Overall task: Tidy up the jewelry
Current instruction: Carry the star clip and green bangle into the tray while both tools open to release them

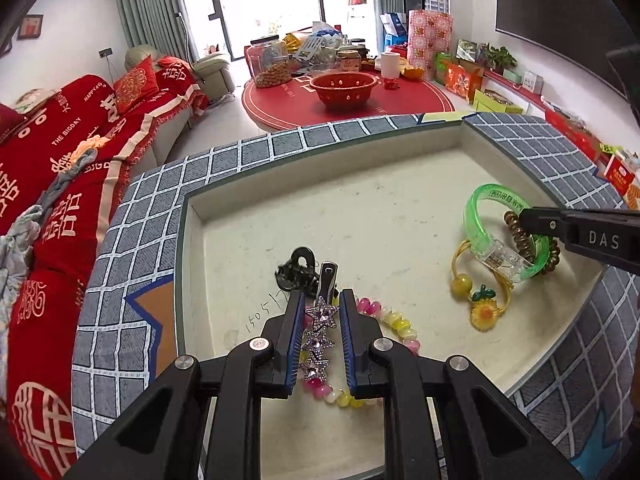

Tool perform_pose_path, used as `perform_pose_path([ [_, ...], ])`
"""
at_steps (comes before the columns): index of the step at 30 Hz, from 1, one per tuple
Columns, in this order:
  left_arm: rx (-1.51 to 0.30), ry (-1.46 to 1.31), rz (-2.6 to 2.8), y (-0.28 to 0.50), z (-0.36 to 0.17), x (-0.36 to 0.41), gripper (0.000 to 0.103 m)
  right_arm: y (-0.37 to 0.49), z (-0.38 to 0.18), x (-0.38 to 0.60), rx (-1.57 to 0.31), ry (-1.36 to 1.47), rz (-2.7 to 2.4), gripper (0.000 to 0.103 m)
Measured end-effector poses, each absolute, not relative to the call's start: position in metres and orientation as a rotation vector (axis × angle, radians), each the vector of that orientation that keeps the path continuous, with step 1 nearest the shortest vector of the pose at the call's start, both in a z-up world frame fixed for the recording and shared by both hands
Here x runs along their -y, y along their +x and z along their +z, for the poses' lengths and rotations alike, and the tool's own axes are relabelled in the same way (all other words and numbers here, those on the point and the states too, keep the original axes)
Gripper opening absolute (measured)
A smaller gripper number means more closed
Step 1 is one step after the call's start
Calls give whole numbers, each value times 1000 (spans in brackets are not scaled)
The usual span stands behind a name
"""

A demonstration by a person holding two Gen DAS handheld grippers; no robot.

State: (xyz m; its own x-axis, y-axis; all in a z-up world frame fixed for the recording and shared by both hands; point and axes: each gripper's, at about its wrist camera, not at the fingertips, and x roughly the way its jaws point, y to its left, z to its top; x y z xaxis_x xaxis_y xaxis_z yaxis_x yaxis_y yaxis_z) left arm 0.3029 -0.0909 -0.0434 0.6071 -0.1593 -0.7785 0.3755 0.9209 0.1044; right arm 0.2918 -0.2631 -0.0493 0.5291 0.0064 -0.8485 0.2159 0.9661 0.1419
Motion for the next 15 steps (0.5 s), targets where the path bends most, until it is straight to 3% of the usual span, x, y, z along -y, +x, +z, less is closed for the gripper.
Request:
perform_pose_path([
  [8,-857,299,-286,298,-42,96,31,292,-49,258,-1011,245,-100,10],
  [10,-842,300,-280,297,-38,95,31,292,-48,258,-1015,260,-85,14],
  [13,-828,292,-275,296,-32,94,31,289,-46,259,-1005,289,-64,50],
  [14,-824,289,-276,295,-30,93,31,286,-44,260,-991,296,-60,59],
  [15,-817,288,-277,295,-28,93,31,284,-41,259,-978,295,-63,59],
])
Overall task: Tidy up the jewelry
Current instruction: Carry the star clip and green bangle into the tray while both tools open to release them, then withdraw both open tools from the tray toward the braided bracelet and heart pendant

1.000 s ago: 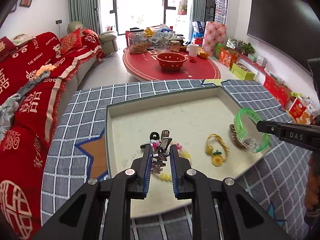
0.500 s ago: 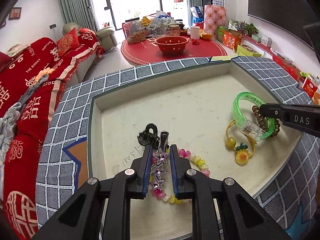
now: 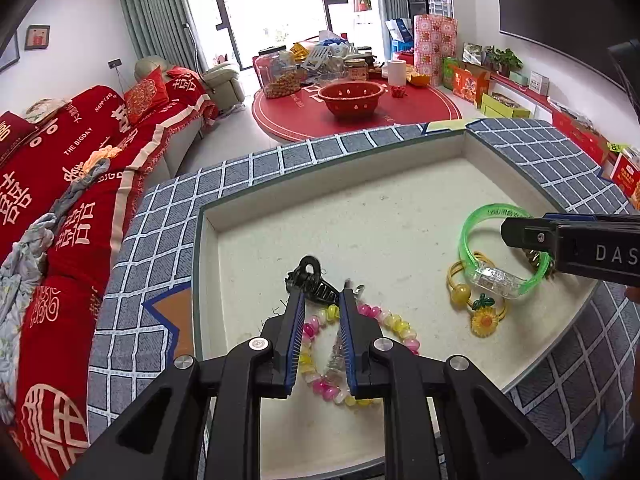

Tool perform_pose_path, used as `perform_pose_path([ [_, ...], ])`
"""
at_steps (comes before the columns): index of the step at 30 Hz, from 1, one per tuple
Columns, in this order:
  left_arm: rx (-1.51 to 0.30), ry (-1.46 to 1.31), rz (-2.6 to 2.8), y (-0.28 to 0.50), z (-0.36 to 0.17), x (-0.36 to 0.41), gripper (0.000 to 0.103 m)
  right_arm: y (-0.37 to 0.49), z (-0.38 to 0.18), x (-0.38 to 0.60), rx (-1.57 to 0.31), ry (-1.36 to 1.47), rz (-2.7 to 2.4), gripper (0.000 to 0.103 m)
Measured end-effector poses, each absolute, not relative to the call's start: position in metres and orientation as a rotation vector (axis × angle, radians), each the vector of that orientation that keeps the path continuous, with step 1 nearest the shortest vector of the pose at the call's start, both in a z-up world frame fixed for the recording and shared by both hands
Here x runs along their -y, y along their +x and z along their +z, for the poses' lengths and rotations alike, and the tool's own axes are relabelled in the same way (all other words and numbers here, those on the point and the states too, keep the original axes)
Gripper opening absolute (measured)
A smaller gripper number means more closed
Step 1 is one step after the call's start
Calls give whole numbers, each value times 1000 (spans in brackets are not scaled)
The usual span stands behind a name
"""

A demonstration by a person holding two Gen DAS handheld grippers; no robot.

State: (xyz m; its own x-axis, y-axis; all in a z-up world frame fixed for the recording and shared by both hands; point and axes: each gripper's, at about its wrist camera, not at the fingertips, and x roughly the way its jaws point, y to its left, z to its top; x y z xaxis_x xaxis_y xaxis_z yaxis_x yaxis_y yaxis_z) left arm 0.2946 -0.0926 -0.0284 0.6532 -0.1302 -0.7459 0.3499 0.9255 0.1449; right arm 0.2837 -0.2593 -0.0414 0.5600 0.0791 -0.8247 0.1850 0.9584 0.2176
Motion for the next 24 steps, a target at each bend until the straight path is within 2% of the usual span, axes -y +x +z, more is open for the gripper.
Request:
perform_pose_path([
  [11,-785,268,-269,283,-17,85,34,240,-14,267,-905,351,-52,59],
  [12,-781,261,-268,281,-14,84,45,233,-12,268,-903,360,-52,59],
  [13,-777,254,-267,279,-11,82,95,228,-11,269,-901,366,-52,59],
  [14,-762,242,-251,275,-8,79,103,222,-11,270,-901,369,-54,60],
  [19,-703,250,-251,250,6,71,103,193,-9,274,-896,398,-50,63],
  [22,-702,240,-245,235,11,62,103,176,-11,274,-906,423,-34,81],
  [24,-710,218,-256,223,13,54,103,163,-13,274,-906,434,-25,84],
])
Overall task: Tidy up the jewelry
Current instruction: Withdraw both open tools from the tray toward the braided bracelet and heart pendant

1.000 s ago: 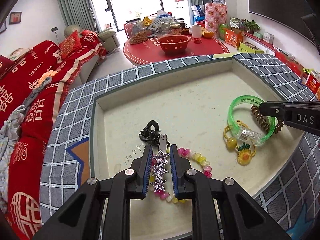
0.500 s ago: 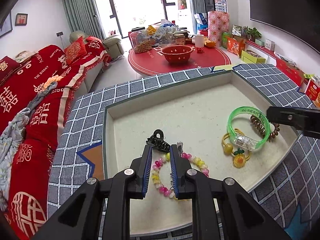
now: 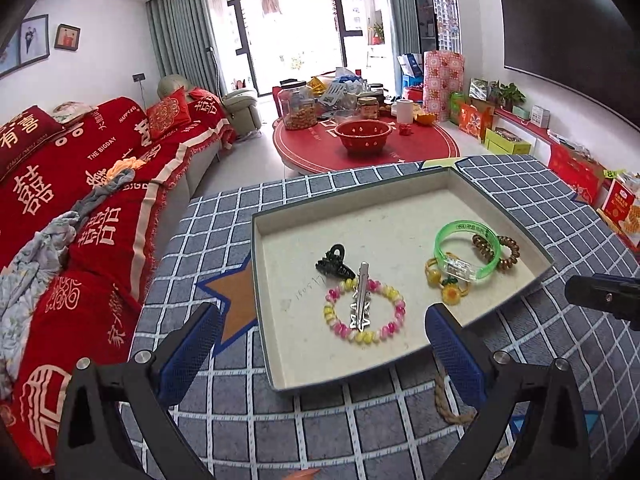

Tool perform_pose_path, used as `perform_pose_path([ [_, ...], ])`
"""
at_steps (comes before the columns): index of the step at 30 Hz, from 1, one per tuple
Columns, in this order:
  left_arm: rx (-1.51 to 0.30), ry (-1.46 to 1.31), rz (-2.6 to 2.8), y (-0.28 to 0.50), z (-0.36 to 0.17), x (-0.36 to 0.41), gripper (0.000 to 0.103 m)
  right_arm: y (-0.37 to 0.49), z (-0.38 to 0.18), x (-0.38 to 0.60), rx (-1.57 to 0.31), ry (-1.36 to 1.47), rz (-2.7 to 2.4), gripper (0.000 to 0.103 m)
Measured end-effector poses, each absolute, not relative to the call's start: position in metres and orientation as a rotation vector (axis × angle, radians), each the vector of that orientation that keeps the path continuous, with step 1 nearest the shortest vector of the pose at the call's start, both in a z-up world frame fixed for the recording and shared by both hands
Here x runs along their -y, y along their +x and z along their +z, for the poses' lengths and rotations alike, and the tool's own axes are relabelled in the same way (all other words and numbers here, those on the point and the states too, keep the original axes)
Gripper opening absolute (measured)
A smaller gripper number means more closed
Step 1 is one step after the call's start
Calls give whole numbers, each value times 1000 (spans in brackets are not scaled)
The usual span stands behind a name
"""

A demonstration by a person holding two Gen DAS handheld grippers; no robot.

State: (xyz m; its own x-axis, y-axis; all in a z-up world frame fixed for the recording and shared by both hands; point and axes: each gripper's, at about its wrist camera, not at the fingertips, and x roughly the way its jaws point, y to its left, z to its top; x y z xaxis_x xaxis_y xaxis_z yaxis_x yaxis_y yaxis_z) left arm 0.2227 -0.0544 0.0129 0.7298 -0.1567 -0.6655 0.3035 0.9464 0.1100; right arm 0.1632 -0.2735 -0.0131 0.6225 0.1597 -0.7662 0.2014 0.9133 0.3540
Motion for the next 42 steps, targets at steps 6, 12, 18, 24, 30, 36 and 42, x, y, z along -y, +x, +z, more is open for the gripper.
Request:
perform_pose_path([
  [6,-792,180,-324,189,-5,40,103,124,-26,260,-931,418,-17,103],
  [12,-873,154,-289,167,-35,29,103,90,-48,242,-1030,399,-49,103],
  [18,-890,120,-247,156,-42,14,103,79,-61,222,-1070,376,-69,103],
  [24,-883,114,-226,153,-40,3,103,83,-65,200,-1073,354,-102,89],
  [30,-894,101,-215,159,-43,-5,103,87,-64,183,-1064,325,-120,71],
  [36,-907,89,-221,165,-46,-6,103,87,-65,166,-1066,199,-133,56],
  [42,-914,88,-264,172,-45,8,103,76,-64,169,-1051,132,-154,17],
])
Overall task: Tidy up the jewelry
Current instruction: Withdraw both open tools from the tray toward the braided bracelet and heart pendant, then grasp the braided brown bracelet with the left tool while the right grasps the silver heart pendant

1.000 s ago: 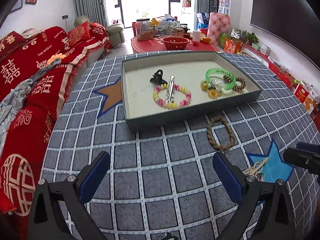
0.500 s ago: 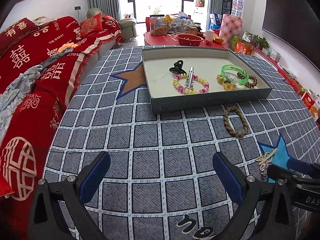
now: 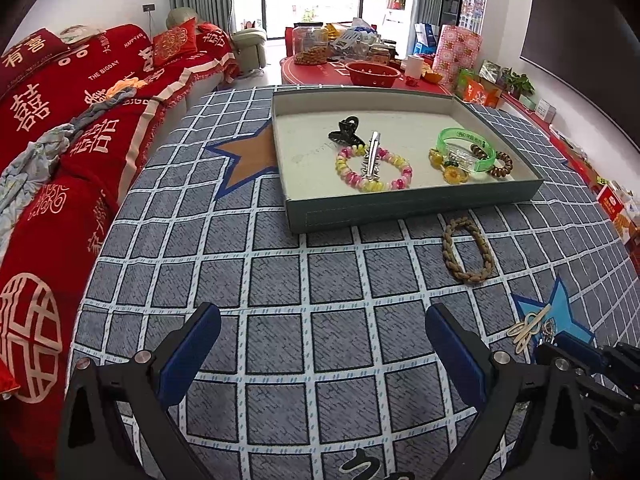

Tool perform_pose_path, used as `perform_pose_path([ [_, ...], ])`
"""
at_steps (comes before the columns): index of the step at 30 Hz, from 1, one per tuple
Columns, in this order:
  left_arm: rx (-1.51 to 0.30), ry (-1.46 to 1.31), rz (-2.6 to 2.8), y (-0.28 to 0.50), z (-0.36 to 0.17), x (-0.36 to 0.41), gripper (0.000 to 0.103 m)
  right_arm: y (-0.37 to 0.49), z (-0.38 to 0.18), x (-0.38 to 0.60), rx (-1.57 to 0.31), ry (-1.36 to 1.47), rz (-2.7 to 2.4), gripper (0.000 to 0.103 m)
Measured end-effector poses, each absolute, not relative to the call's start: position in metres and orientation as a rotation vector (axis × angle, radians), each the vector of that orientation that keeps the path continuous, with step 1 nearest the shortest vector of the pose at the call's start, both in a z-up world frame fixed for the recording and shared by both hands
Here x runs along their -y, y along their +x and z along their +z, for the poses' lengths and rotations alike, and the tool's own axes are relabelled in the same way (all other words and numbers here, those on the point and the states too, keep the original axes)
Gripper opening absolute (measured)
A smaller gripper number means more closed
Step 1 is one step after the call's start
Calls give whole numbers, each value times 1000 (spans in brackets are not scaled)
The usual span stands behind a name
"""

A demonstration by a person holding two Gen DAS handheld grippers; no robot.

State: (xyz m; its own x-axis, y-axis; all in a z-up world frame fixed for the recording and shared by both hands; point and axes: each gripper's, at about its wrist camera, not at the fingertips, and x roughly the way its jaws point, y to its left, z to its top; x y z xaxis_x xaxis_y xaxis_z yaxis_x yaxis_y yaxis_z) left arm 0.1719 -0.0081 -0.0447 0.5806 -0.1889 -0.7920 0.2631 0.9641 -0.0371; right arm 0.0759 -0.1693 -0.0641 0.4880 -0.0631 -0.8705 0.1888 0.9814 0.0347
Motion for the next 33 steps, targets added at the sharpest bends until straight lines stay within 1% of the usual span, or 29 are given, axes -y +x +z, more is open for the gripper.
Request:
perform_pose_path([
  [2,-918,83,-283,174,-44,15,103,74,-64,176,-1045,153,-145,12],
  [21,-1007,121,-407,207,-57,100,103,58,-66,191,-983,236,-89,11],
  [22,-1017,134,-406,208,-60,104,97,58,-66,191,-983,237,-88,11],
  [24,-1013,167,-389,208,-63,111,94,58,-66,191,-981,239,-87,11],
  [25,-1003,184,-388,206,-63,113,86,57,-66,192,-980,241,-86,11],
  [26,-980,200,-405,202,-62,116,69,57,-66,192,-979,243,-85,11],
  [27,-970,207,-421,201,-59,117,59,57,-66,192,-978,244,-85,11],
  [28,-965,217,-431,199,-58,118,37,57,-65,192,-977,245,-85,11],
  [29,-967,222,-446,198,-57,119,25,57,-65,192,-977,245,-85,11],
  [33,-971,188,-456,194,-54,111,24,57,-65,192,-977,254,-81,11],
])
